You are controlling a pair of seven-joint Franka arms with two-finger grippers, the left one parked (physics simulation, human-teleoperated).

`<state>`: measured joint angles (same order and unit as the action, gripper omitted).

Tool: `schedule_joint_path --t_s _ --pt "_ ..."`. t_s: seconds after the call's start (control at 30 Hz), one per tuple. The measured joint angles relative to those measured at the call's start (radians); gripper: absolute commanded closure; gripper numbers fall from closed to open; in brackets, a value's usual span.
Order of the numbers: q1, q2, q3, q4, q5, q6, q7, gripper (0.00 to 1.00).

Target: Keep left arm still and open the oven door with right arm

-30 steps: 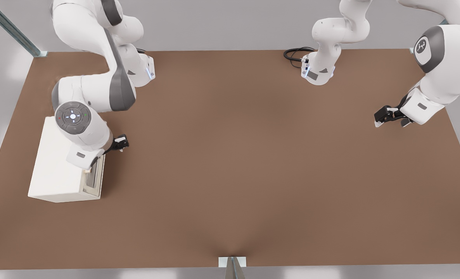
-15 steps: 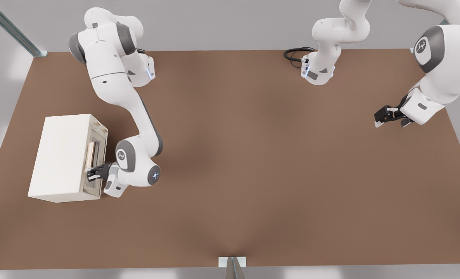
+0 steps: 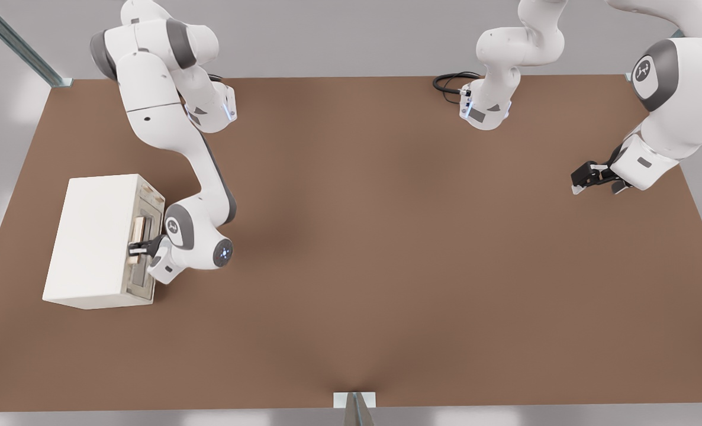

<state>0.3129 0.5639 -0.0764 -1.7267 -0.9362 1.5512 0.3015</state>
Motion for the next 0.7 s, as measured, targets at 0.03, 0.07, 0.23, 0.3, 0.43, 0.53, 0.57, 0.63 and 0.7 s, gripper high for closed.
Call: schedule_joint_path --t_s 0.03,0.07,0.23,0.3,0.43,0.53,0.57,0.63,0.7 --pt "0.000 -0.003 0.000 -0.006 -0.001 0.002 0.014 1.00" --pt "0.000 -0.005 0.000 -0.010 -0.002 0.003 0.027 1.00" --pt "0.024 -0.006 0.003 -0.012 0.000 0.009 0.086 1.00" --pt "0.063 -0.007 0.006 -0.009 0.016 0.010 0.108 1.00" --pt "0.094 -0.077 0.045 0.083 0.173 0.012 0.128 0.00" --pt "-0.019 -0.181 0.049 0.258 0.514 -0.014 0.061 0.00" --pt "-0.047 -0.186 0.048 0.367 0.597 -0.056 0.034 0.00" --pt "-0.087 -0.187 0.047 0.500 0.717 -0.136 -0.022 0.00" --pt "-0.157 -0.201 0.046 0.537 0.825 -0.163 -0.076 0.00"
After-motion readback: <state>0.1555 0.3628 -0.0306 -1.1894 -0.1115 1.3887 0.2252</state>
